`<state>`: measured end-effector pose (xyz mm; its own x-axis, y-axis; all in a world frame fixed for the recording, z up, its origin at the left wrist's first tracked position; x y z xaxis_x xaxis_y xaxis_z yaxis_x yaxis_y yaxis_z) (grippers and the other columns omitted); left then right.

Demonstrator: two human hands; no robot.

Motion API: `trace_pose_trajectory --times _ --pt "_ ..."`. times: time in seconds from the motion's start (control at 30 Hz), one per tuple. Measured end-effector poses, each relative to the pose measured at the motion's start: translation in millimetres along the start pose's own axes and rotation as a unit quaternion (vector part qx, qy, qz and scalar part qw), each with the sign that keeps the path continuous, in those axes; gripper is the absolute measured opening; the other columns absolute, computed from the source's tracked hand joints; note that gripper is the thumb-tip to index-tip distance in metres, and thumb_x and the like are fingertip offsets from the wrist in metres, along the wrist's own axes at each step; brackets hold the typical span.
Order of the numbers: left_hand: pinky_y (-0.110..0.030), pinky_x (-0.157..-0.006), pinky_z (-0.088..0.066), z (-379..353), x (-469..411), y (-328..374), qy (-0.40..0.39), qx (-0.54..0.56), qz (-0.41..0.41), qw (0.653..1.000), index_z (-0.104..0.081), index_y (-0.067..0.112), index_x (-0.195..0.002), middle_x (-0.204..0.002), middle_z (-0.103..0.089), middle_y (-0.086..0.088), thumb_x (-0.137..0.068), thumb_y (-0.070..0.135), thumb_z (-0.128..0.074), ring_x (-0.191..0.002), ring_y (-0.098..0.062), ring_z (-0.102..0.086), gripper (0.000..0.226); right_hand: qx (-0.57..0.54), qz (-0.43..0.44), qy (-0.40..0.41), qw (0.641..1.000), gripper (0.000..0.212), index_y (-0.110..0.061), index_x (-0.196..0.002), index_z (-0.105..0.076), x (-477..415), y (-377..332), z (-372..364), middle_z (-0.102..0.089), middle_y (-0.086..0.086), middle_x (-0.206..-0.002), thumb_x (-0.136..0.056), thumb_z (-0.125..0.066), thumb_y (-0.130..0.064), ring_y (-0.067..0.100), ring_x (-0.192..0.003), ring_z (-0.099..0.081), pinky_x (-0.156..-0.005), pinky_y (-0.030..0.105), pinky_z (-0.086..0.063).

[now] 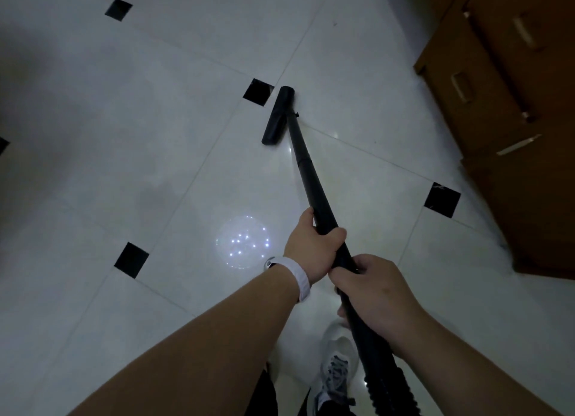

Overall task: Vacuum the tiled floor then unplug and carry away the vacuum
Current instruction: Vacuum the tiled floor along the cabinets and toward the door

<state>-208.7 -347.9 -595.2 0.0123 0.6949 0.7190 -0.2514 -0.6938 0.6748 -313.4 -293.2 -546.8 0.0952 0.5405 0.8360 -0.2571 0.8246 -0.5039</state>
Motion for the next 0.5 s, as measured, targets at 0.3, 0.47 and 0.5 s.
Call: trace_pose_trajectory --times 0.3,0.47,0.5 --pt "-0.032 -0.077 -0.058 56 -26 20 -0.011 -0.014 0.002 1.000 -0.042 0.026 -0.130 -0.098 -0.067 -0.002 -0.087 0.027 -0.063 -0.087 -0.018 -0.068 0.047 -0.031 -0.015 -0.010 0.999 0.021 0.008 -0.084 -0.062 -12 -49 -35 -0.062 0.012 -0.061 -0.087 -0.061 -0.013 0.020 -0.043 -0.061 -0.043 0.024 -0.049" --pt "-0.030 -0.075 -0.058 100 -39 24 -0.003 -0.016 0.009 1.000 -0.040 0.025 -0.134 -0.098 -0.067 -0.002 -0.087 0.028 -0.063 -0.085 -0.016 -0.068 0.053 -0.039 -0.017 -0.028 0.999 0.018 0.001 -0.076 -0.062 -18 -81 -69 -0.061 0.011 -0.057 -0.088 -0.061 -0.012 0.019 -0.042 -0.060 -0.042 0.022 -0.047" --pt "-0.031 -0.075 -0.058 109 -42 25 0.000 -0.013 0.009 1.000 -0.042 0.026 -0.130 -0.097 -0.068 -0.002 -0.087 0.027 -0.063 -0.084 -0.017 -0.068 0.049 -0.037 -0.017 -0.031 0.999 0.018 0.001 -0.076 -0.062 -20 -86 -75 -0.061 0.011 -0.056 -0.089 -0.061 -0.012 0.019 -0.041 -0.059 -0.042 0.021 -0.047"
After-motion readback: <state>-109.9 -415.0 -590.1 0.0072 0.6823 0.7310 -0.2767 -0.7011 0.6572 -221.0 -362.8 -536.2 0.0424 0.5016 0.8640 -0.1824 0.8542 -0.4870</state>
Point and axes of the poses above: each hand's wrist, its own x-axis away from the middle knuckle, its own z-axis out of the back of the hand, y = z × x, the point moved 5 cm from there along -x, towards the middle knuckle
